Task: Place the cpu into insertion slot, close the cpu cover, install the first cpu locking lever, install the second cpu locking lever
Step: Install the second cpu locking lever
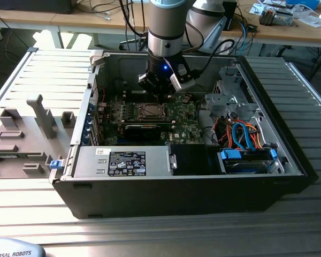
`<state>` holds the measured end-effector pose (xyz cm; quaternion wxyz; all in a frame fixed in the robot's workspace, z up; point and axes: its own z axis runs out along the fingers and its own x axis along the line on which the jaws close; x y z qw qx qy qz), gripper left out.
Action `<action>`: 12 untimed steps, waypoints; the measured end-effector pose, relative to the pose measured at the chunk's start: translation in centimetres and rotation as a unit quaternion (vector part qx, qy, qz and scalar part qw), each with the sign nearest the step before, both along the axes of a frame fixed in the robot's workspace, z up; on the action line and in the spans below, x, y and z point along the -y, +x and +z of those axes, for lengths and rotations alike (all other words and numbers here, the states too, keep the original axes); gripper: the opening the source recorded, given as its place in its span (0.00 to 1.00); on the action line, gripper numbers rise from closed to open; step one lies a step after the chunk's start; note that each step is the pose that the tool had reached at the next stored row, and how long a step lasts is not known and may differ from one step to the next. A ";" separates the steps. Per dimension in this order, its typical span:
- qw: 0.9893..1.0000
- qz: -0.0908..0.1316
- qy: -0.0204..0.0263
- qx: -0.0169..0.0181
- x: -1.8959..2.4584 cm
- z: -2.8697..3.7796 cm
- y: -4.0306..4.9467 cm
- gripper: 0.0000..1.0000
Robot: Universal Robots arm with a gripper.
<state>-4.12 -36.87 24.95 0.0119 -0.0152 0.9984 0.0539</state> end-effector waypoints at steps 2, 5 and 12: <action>1.000 0.000 0.000 0.000 0.33 0.00 0.00 0.11; 1.000 0.000 0.000 0.000 1.22 0.00 0.00 0.11; 1.000 0.000 0.000 0.000 3.45 -0.01 -0.02 0.11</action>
